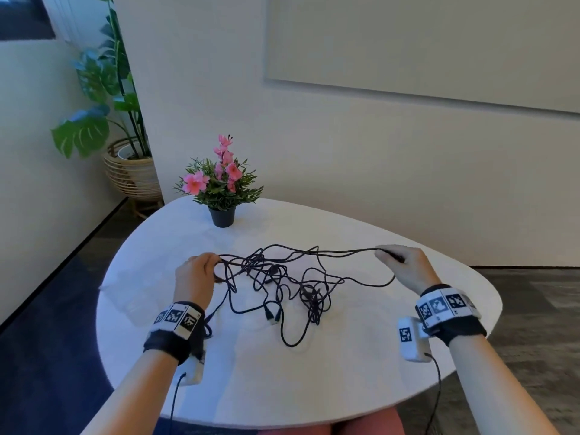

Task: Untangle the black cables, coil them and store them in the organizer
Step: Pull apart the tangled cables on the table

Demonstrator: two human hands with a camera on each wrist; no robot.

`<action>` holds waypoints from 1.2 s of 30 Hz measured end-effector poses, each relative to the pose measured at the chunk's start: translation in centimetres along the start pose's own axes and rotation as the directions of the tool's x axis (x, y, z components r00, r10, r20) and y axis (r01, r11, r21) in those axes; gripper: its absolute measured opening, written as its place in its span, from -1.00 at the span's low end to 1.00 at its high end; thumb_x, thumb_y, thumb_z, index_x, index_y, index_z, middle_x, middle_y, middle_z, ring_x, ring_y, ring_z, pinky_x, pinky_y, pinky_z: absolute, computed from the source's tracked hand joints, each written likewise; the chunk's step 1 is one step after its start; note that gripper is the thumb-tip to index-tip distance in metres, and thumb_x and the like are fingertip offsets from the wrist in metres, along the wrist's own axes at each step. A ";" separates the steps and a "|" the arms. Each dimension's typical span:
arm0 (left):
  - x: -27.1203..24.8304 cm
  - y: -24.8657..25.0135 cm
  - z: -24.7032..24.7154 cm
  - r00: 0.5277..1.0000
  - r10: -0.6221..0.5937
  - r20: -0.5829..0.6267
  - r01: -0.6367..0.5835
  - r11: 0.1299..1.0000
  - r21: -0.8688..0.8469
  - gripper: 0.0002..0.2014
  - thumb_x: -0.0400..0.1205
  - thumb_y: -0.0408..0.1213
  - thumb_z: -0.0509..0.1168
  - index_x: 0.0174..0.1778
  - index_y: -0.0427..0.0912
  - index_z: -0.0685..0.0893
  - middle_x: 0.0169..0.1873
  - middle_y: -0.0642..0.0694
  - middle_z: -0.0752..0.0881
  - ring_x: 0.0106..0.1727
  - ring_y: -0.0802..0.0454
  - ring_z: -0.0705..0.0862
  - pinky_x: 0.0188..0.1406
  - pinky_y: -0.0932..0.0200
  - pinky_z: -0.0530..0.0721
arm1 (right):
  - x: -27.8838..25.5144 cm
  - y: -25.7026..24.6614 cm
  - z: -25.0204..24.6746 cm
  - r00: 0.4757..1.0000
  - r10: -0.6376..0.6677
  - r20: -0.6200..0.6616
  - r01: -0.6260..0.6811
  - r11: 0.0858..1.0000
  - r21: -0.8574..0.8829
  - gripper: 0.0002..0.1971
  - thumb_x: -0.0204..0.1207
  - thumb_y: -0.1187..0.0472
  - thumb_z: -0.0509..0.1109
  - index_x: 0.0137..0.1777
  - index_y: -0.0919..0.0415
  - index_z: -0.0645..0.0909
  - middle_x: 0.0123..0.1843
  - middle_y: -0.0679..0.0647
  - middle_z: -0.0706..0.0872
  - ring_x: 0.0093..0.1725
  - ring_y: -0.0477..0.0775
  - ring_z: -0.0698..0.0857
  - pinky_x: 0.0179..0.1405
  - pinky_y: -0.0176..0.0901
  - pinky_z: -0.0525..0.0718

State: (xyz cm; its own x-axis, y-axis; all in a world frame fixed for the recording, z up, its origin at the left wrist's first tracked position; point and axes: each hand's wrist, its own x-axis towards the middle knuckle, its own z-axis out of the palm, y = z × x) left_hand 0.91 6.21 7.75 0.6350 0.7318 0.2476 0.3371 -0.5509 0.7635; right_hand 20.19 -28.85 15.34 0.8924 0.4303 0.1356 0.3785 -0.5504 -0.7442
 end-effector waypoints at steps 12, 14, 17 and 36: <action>-5.1 8.4 1.6 0.912 0.352 0.210 -0.351 0.935 -0.043 -0.53 0.66 -0.03 0.23 0.48 -0.10 0.42 0.48 0.02 0.37 0.41 0.11 0.43 0.41 0.18 0.40 | -1.0 -8.2 -0.3 0.854 -0.496 -0.156 0.478 0.867 -0.138 -0.82 0.50 0.23 0.46 0.08 0.13 0.78 -0.40 -0.11 0.39 -0.35 -0.20 0.51 -0.37 -0.54 0.37; -6.9 11.2 2.5 0.855 0.456 0.247 -0.432 0.890 -0.149 -0.47 0.66 -0.03 0.23 0.53 -0.08 0.31 0.41 0.13 0.40 0.36 0.25 0.40 0.37 0.31 0.38 | -2.0 -10.2 0.2 0.813 -0.559 -0.162 0.559 0.828 -0.054 -0.83 0.50 0.26 0.47 0.07 0.12 0.78 -0.39 -0.13 0.41 -0.35 -0.25 0.51 -0.36 -0.57 0.36; -8.0 12.1 3.7 0.835 0.512 0.201 -0.492 0.859 -0.143 -0.77 0.71 -0.16 0.17 0.24 -0.11 0.55 -0.11 0.12 0.65 -0.10 0.15 0.62 -0.07 0.19 0.55 | -2.9 -11.5 0.0 0.742 -0.636 -0.213 0.642 0.765 -0.046 -0.85 0.51 0.27 0.45 0.05 0.19 0.78 -0.35 0.00 0.51 -0.35 -0.20 0.48 -0.35 -0.52 0.39; -4.7 10.5 1.3 0.808 0.587 0.061 -0.586 0.810 -0.029 -0.79 0.68 -0.32 0.21 0.03 -0.22 0.76 -0.20 -0.03 0.70 -0.24 0.00 0.65 -0.14 0.34 0.58 | -4.8 -4.1 -10.6 0.799 -0.108 -0.592 -0.070 0.960 -0.270 -0.67 0.54 0.25 0.38 0.29 0.26 0.65 0.39 0.25 0.48 0.16 0.35 0.64 0.18 0.14 0.57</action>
State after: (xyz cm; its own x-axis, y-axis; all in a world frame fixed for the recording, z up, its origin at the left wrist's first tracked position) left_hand 2.41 -3.54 13.83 0.7527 0.2436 0.6117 -0.1196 -0.8630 0.4908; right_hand 16.95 -36.25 24.70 0.8174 -0.0200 0.5758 0.3674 -0.7518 -0.5476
